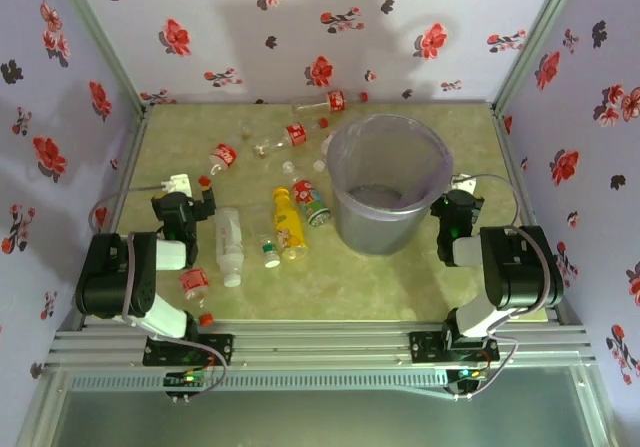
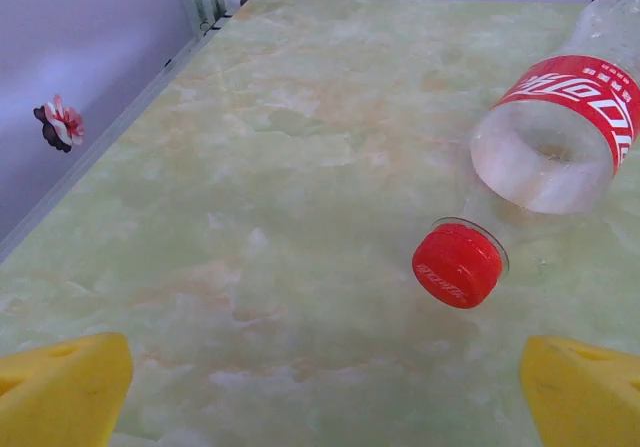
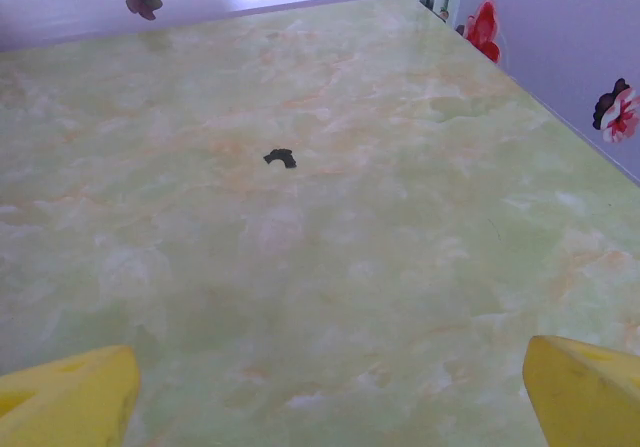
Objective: Put the plastic bottles in the bin
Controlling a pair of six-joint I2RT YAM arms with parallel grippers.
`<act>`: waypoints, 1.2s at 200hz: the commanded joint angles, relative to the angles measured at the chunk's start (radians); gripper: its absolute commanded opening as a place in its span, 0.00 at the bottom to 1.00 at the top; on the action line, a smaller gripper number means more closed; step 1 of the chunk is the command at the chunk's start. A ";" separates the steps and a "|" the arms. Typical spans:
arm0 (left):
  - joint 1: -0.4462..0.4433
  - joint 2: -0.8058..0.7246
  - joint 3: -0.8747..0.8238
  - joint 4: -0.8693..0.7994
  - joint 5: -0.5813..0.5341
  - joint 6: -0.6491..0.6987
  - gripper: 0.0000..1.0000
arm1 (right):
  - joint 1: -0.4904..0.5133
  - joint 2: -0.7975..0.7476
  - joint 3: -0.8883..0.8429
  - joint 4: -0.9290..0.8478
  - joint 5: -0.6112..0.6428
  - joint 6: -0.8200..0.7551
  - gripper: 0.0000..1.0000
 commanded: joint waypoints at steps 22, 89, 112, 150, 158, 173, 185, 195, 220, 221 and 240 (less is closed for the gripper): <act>-0.002 0.005 0.016 0.033 0.002 0.003 1.00 | -0.006 -0.003 0.017 0.003 -0.014 -0.003 0.99; -0.001 0.007 0.017 0.031 0.002 0.003 1.00 | -0.010 -0.002 0.023 -0.004 -0.022 -0.001 0.99; -0.002 0.007 0.017 0.031 0.002 0.002 1.00 | -0.010 -0.003 0.021 -0.004 -0.023 0.000 0.99; -0.002 0.007 0.017 0.031 0.004 0.003 1.00 | -0.010 -0.002 0.024 -0.006 -0.025 0.000 0.99; -0.002 0.006 0.017 0.031 0.003 0.003 1.00 | -0.011 -0.002 0.026 -0.007 -0.026 0.000 0.99; -0.002 0.006 0.017 0.031 0.003 0.003 1.00 | -0.013 -0.001 0.026 -0.010 -0.030 0.002 0.99; -0.002 0.007 0.017 0.031 0.002 0.002 1.00 | -0.015 -0.001 0.026 -0.010 -0.031 0.002 0.99; -0.002 0.006 0.017 0.028 0.003 0.002 1.00 | -0.015 -0.002 0.026 -0.010 -0.031 0.003 0.99; 0.000 0.001 0.023 0.020 0.003 0.003 0.97 | -0.021 -0.023 0.024 -0.018 -0.003 0.024 0.99; 0.000 -0.004 0.025 0.013 0.003 0.002 0.97 | -0.023 -0.027 0.025 -0.022 -0.003 0.027 0.99; 0.000 -0.129 0.108 -0.243 0.001 0.002 0.98 | -0.038 -0.121 0.100 -0.234 0.016 0.052 0.99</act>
